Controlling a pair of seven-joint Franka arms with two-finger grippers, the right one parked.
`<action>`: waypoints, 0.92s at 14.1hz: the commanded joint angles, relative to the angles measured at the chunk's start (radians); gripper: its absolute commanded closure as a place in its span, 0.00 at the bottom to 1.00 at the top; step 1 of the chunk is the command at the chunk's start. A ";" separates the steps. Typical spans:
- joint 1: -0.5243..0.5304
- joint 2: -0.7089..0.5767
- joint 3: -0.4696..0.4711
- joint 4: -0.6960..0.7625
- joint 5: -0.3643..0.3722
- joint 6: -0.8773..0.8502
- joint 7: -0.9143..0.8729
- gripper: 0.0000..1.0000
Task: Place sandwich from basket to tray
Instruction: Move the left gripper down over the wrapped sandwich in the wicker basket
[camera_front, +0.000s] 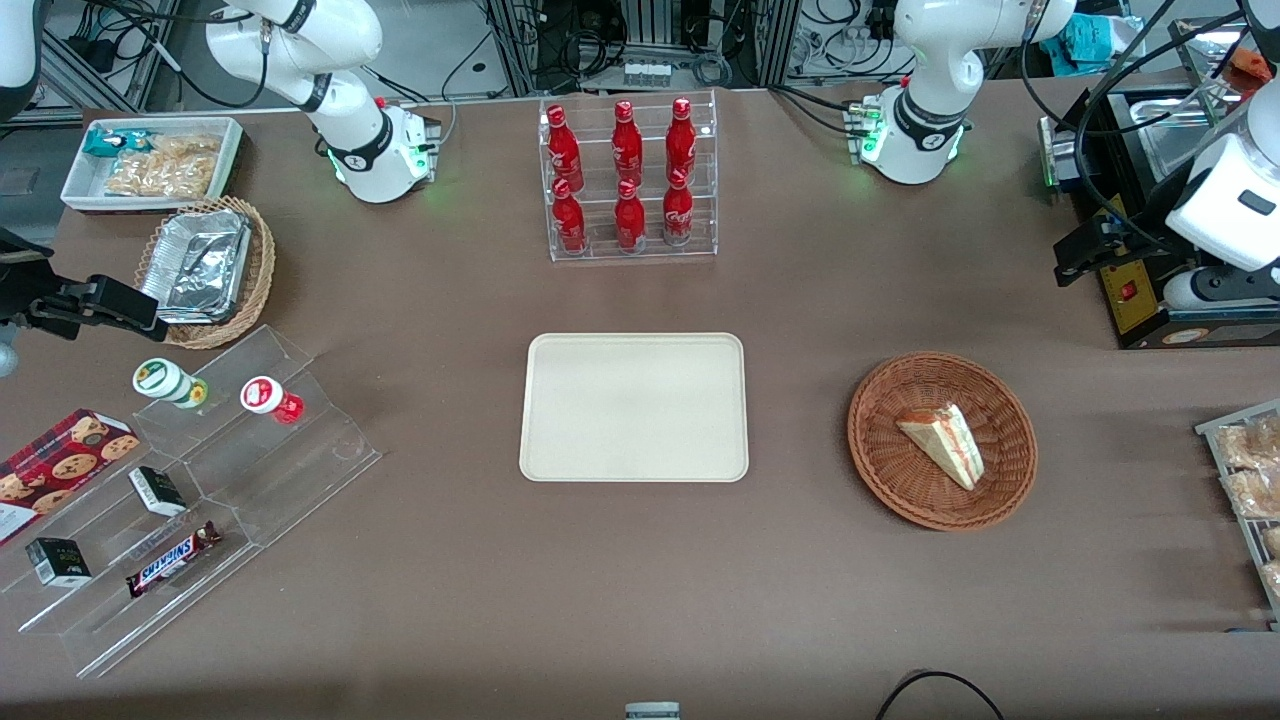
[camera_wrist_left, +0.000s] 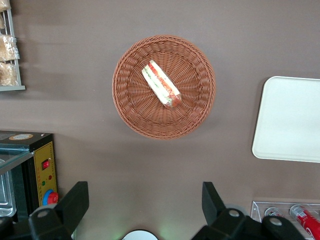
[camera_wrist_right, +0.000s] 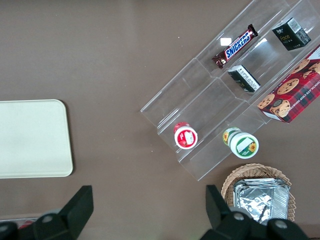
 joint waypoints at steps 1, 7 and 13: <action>0.016 0.004 -0.016 0.021 0.011 -0.022 0.005 0.00; 0.019 0.012 -0.014 0.014 0.007 -0.025 -0.065 0.00; 0.019 0.128 -0.002 -0.075 0.016 0.051 -0.475 0.00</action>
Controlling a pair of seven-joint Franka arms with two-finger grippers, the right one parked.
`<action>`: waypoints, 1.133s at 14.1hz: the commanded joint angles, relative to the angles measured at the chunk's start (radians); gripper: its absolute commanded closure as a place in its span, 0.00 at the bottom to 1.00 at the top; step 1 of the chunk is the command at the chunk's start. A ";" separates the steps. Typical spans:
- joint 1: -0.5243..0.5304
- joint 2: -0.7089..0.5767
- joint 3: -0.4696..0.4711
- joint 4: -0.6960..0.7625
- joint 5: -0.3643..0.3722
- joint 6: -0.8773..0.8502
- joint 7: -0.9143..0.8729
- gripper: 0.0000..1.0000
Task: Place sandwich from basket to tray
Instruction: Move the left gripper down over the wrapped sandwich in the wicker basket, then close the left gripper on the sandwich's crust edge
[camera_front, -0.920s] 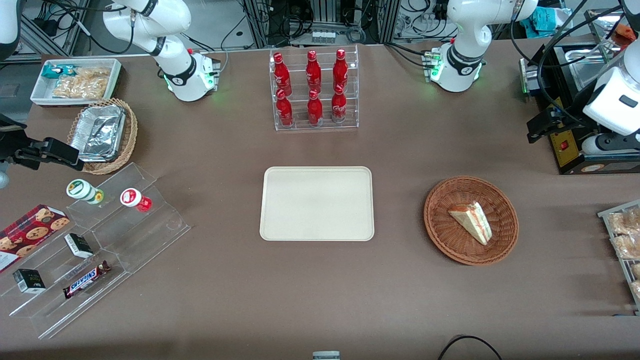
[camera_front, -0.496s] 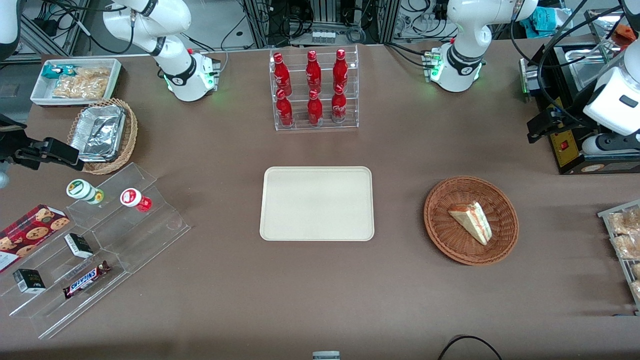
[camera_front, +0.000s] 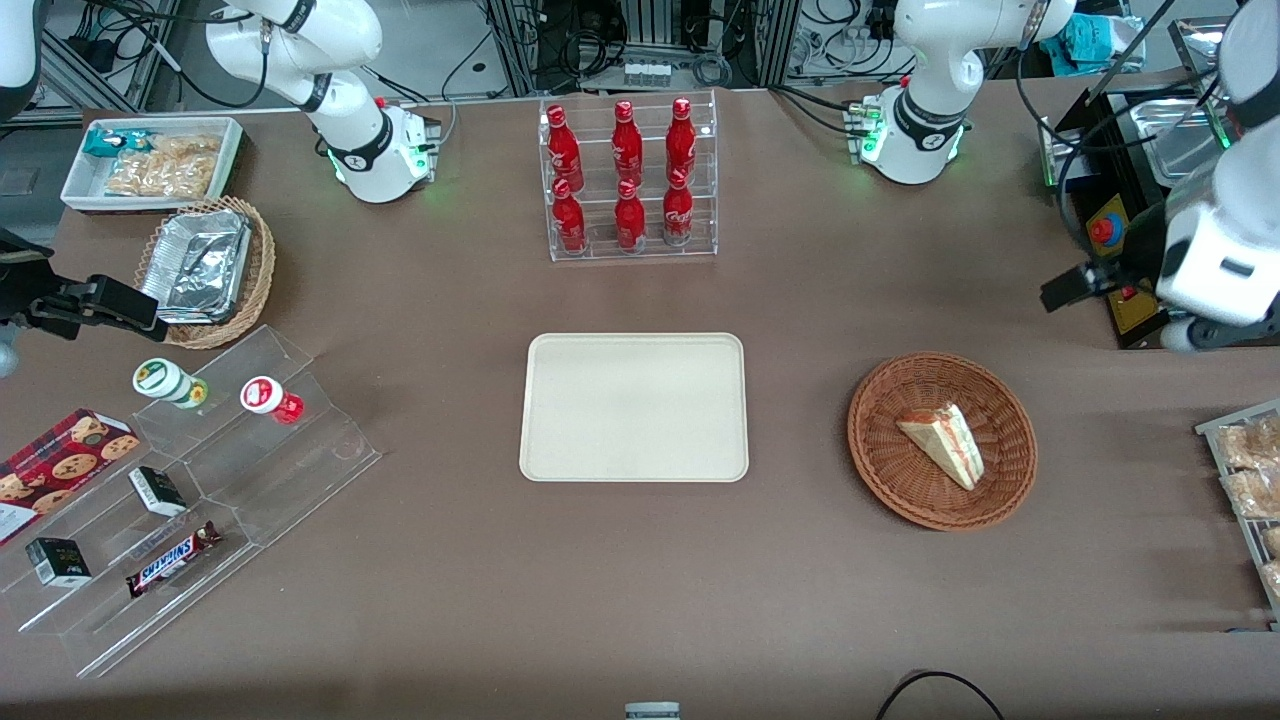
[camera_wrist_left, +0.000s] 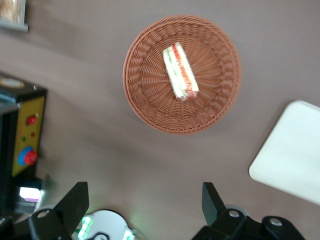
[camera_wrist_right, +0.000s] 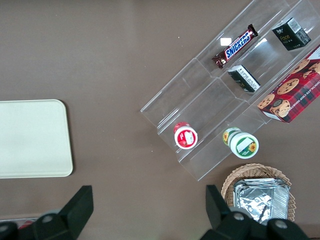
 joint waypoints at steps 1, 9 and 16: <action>0.010 0.093 0.000 -0.033 0.019 0.094 -0.229 0.00; 0.010 0.239 0.000 -0.243 0.018 0.510 -0.290 0.00; 0.004 0.303 -0.001 -0.377 0.018 0.732 -0.373 0.00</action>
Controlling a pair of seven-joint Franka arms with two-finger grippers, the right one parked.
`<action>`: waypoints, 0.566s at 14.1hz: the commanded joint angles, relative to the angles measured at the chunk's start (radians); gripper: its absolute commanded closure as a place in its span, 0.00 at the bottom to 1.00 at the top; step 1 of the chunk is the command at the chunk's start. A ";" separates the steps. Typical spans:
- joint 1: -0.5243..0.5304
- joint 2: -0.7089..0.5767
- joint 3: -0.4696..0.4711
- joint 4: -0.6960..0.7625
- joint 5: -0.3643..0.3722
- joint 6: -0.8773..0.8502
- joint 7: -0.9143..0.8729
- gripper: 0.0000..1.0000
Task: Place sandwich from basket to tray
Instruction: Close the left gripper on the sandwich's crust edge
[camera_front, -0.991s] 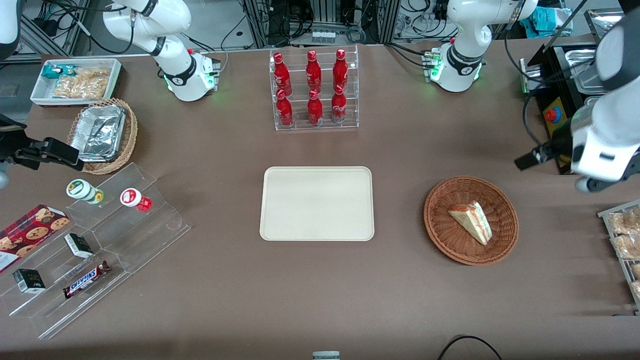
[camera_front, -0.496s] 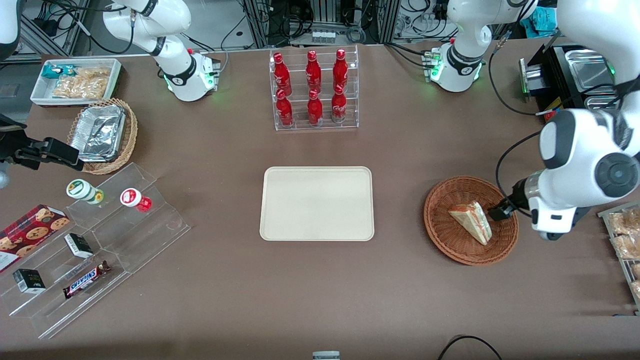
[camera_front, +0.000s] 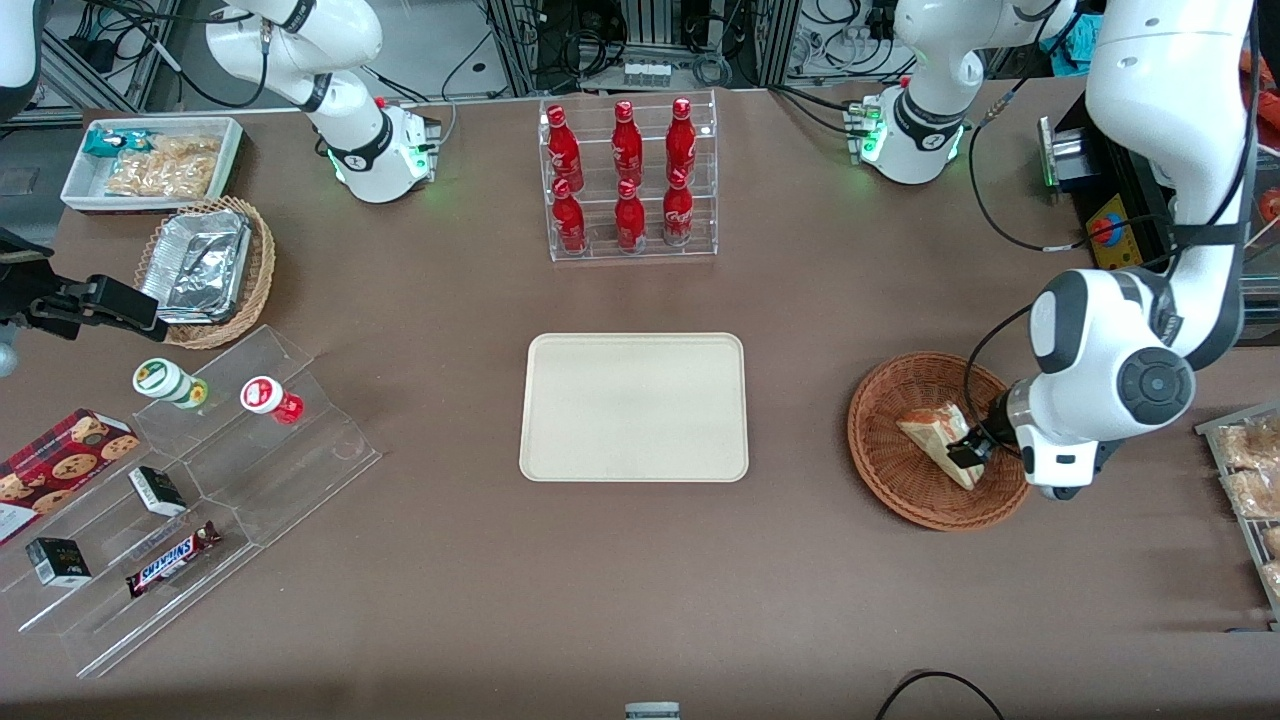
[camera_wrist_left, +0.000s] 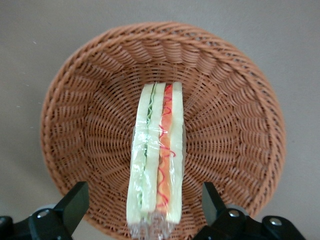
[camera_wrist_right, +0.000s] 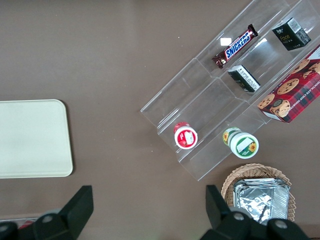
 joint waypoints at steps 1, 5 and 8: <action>-0.001 -0.015 -0.006 -0.107 0.012 0.106 -0.029 0.00; -0.001 -0.012 -0.006 -0.192 0.013 0.204 -0.031 0.00; -0.001 -0.011 -0.007 -0.186 0.012 0.207 -0.046 0.59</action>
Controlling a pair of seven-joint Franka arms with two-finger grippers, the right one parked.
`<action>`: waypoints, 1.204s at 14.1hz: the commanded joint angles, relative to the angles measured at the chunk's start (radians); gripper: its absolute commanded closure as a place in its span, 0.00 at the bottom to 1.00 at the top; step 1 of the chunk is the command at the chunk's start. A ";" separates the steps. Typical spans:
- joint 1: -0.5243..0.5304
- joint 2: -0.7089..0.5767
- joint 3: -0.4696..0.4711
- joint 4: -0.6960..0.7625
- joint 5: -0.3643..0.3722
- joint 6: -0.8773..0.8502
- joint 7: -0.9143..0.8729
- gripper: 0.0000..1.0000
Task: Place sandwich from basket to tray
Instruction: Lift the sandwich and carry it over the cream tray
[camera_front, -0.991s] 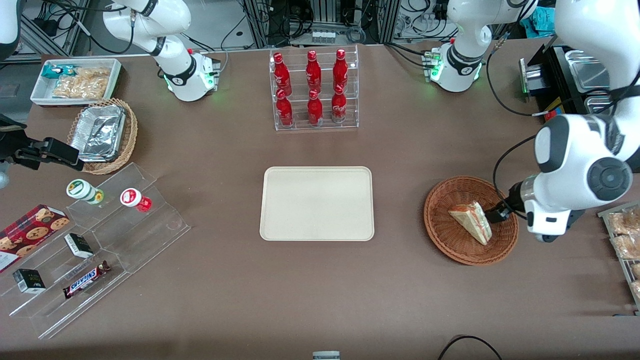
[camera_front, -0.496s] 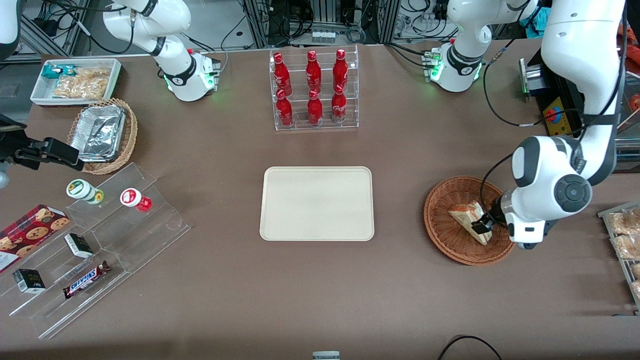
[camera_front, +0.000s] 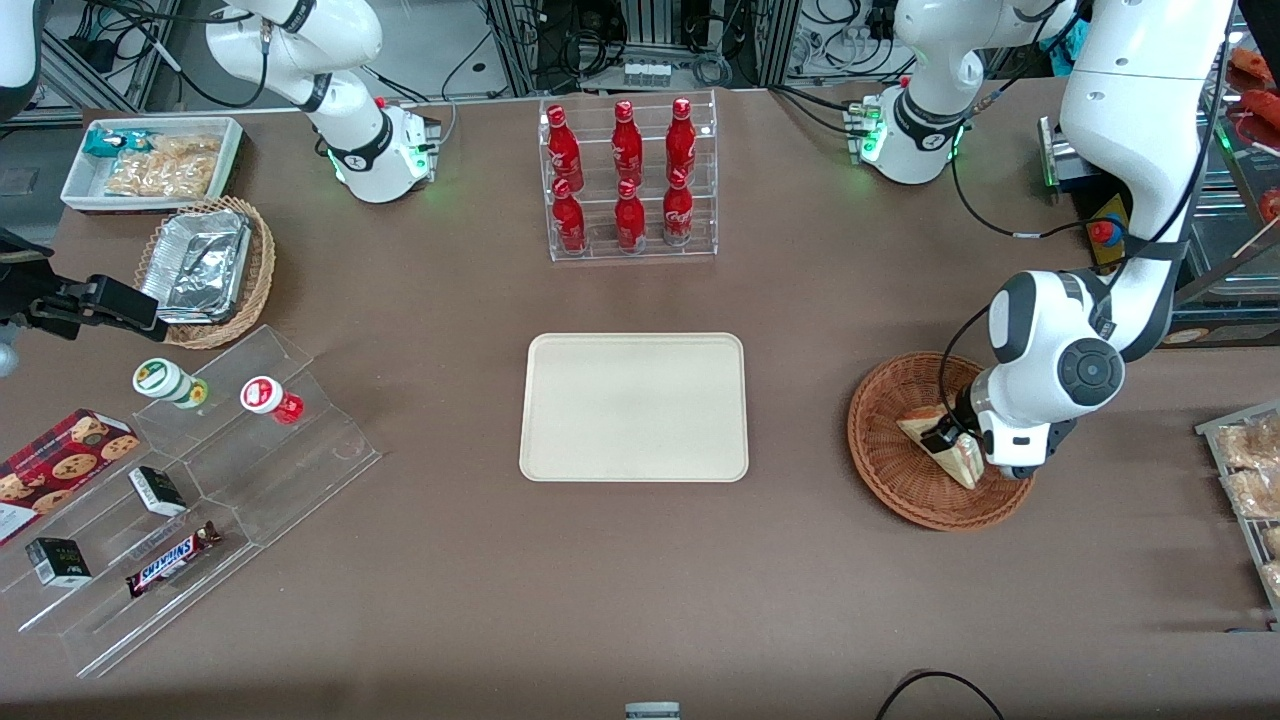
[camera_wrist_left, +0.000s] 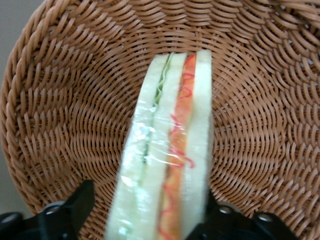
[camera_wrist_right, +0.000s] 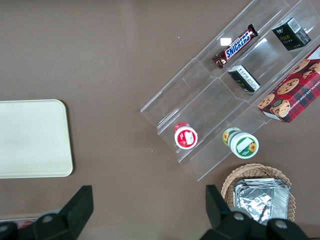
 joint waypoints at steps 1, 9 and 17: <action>-0.003 -0.016 -0.005 -0.001 0.012 0.011 -0.055 0.74; -0.145 -0.016 -0.008 0.203 0.012 -0.184 -0.061 0.84; -0.495 0.150 -0.008 0.513 0.010 -0.264 -0.063 0.82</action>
